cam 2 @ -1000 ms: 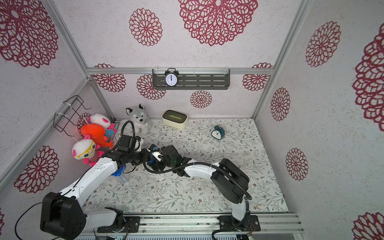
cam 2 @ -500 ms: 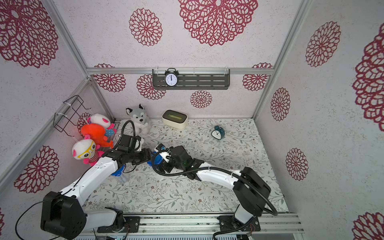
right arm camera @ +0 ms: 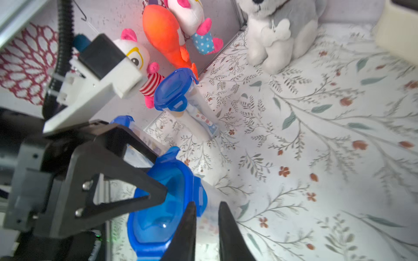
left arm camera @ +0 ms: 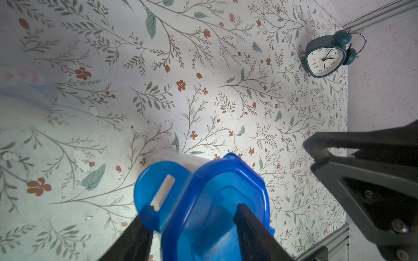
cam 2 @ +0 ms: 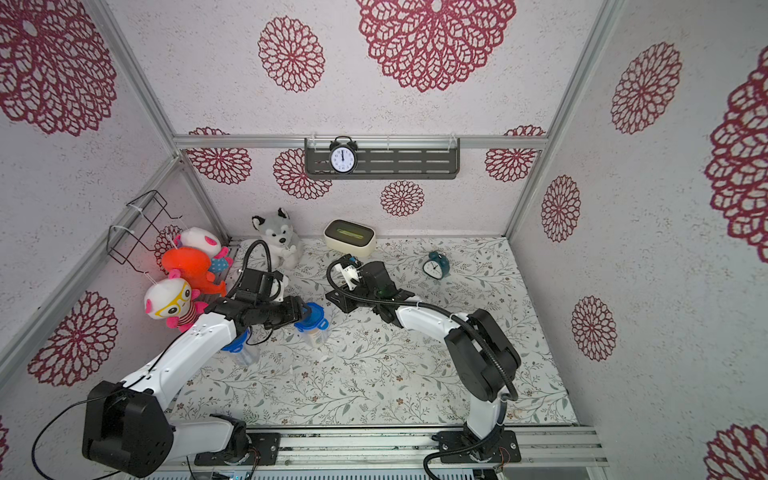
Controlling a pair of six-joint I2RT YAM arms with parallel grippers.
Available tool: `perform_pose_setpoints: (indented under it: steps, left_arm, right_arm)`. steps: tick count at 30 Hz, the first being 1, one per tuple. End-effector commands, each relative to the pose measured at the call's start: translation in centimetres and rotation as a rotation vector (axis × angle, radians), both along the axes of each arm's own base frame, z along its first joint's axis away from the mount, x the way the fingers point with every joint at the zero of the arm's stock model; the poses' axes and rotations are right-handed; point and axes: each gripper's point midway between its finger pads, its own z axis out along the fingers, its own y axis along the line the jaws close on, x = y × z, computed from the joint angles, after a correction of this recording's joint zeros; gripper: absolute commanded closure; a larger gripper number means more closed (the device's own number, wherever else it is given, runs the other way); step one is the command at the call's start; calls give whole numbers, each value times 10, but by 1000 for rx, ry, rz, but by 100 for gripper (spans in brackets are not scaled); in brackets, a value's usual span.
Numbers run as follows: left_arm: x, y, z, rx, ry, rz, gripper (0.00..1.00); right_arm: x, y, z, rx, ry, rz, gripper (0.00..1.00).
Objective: Pack away toiletry kits
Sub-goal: Close the fastener on the container.
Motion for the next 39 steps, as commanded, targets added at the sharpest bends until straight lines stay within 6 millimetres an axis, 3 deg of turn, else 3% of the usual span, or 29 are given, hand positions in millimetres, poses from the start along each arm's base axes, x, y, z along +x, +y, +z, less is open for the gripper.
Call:
perform_pose_setpoints:
  steps: [1,5,11,18,22,26,30,35,37,39]
  left_arm:
    - [-5,4,-15,36,54,-13,40]
    - [-6,4,-16,35,59,-13,40]
    - [-9,6,-18,39,62,-5,40]
    - [-11,7,-21,41,71,1,40]
    - [-10,7,-23,42,76,2,40]
    - [-8,10,-11,59,52,4,38]
    - [-2,14,32,91,-79,-17,24]
    - [-4,32,79,223,-208,-38,14]
    - [-11,27,90,276,-261,-139,2]
    - [-23,7,96,338,-339,-322,2]
  right_arm:
    - [4,15,28,95,50,22,89]
    - [8,25,18,108,103,31,96]
    - [5,32,1,107,188,32,98]
    - [-9,42,-4,113,222,68,99]
    - [-8,37,-5,116,231,47,98]
    - [9,5,-2,101,194,-82,94]
    - [21,-50,-6,27,136,-227,74]
    - [9,-109,-21,-52,127,-312,54]
    - [4,-127,-24,-51,137,-331,48]
    - [-3,-143,-30,-56,149,-337,44]
